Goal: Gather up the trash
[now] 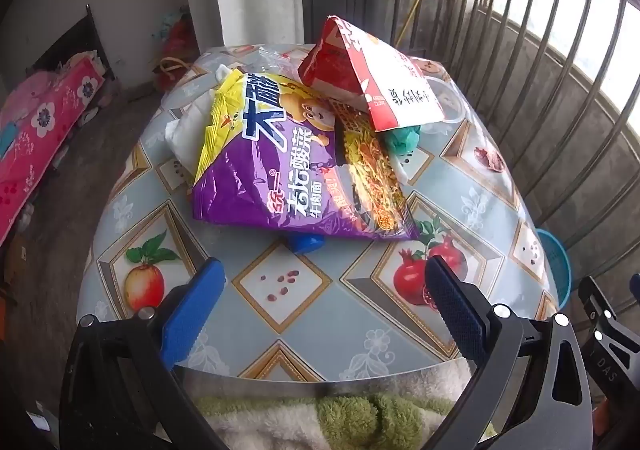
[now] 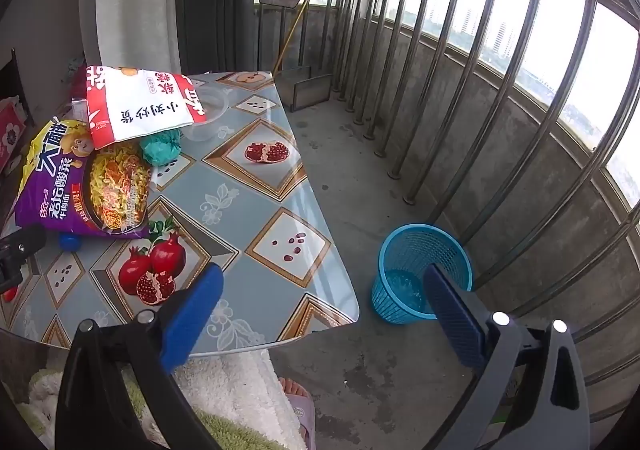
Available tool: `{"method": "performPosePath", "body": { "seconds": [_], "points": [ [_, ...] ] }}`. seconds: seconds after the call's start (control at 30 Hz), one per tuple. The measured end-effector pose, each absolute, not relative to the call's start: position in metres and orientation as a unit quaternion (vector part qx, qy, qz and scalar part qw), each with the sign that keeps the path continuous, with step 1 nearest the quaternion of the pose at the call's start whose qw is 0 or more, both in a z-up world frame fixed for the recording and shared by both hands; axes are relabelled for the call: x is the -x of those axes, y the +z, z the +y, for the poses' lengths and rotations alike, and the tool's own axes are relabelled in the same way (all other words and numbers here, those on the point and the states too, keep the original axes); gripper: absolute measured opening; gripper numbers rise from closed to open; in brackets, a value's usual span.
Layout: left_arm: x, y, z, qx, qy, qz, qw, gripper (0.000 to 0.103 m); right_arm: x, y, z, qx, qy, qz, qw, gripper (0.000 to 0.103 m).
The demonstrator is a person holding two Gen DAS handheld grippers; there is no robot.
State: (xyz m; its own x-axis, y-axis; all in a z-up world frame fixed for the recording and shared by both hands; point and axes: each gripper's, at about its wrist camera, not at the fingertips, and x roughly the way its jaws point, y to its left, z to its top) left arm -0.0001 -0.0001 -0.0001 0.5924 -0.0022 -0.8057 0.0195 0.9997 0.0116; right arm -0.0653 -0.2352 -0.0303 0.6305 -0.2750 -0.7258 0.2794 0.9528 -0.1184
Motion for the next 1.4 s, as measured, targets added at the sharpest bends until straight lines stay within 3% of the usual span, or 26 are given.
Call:
{"method": "performPosePath", "body": {
  "seconds": [1.4],
  "points": [
    [-0.0051, -0.0011, 0.0041, -0.006, -0.003, 0.452, 0.892, 0.095, 0.0615, -0.0324, -0.2317, -0.006, -0.151, 0.408, 0.900, 0.098]
  ]
}}
